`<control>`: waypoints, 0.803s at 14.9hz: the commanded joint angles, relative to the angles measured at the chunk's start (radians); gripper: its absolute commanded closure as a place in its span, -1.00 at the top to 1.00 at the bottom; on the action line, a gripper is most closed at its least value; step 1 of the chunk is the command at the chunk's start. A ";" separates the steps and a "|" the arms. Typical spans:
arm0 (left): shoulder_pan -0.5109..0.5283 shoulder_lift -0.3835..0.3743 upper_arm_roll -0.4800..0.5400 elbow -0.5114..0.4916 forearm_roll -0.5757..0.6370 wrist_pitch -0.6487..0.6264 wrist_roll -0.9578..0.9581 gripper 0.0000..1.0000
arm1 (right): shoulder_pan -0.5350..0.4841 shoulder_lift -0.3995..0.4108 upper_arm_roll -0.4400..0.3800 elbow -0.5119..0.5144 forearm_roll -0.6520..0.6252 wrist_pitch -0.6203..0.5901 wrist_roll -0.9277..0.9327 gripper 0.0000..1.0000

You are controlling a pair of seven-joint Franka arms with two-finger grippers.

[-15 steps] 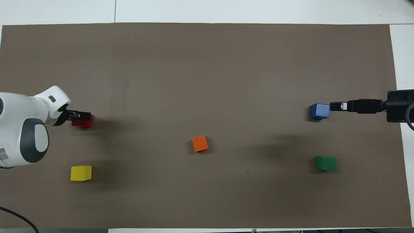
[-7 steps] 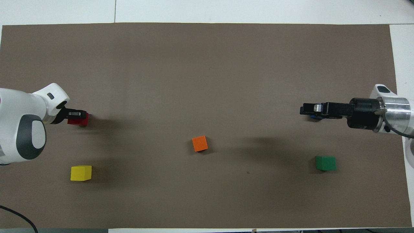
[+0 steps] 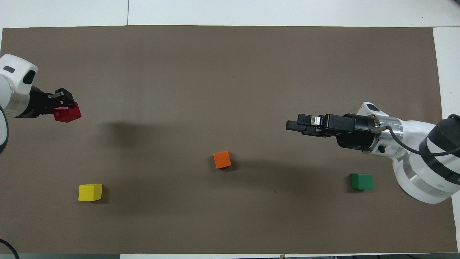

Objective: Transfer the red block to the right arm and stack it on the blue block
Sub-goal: 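Lift the red cube with the left gripper while the right gripper advances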

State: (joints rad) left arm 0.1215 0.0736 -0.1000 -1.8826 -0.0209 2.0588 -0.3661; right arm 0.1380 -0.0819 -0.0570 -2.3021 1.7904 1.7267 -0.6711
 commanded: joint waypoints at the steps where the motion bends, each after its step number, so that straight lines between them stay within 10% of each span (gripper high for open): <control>1: -0.046 0.017 0.008 0.074 -0.081 -0.068 -0.297 -1.00 | 0.050 -0.027 -0.003 -0.057 0.122 -0.032 -0.027 1.00; 12: -0.052 0.086 0.006 0.361 -0.448 -0.526 -0.884 -1.00 | 0.158 0.078 0.000 -0.129 0.381 -0.261 -0.132 1.00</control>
State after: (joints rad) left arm 0.0627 0.1033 -0.0922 -1.6344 -0.4127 1.6449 -1.1885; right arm 0.2859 -0.0619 -0.0558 -2.4181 2.1097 1.5491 -0.7339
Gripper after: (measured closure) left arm 0.458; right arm 0.000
